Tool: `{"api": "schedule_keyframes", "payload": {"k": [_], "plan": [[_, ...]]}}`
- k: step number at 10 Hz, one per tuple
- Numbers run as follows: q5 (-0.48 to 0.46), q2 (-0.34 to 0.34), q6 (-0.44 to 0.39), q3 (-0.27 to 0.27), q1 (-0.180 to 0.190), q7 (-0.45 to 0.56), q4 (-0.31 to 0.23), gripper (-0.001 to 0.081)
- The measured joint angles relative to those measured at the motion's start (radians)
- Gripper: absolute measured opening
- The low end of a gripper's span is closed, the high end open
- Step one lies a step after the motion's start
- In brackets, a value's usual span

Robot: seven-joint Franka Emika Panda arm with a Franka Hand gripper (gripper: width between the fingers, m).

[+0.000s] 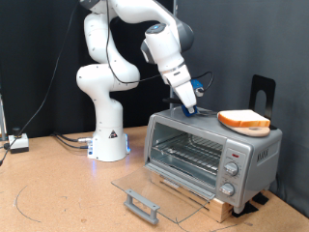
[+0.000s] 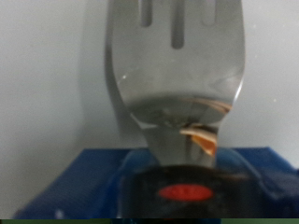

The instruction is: Make a piece of toast with the oven

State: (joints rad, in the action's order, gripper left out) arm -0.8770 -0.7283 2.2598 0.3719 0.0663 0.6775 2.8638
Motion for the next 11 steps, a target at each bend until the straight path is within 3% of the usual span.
{"api": "schedule_keyframes", "payload": {"k": [4, 11], "plan": [[0.009, -0.021, -0.064, -0.057, -0.002, 0.022, -0.003, 0.0427], [0.05, -0.063, -0.17, -0.051, 0.025, 0.092, -0.033, 0.0428]]}}
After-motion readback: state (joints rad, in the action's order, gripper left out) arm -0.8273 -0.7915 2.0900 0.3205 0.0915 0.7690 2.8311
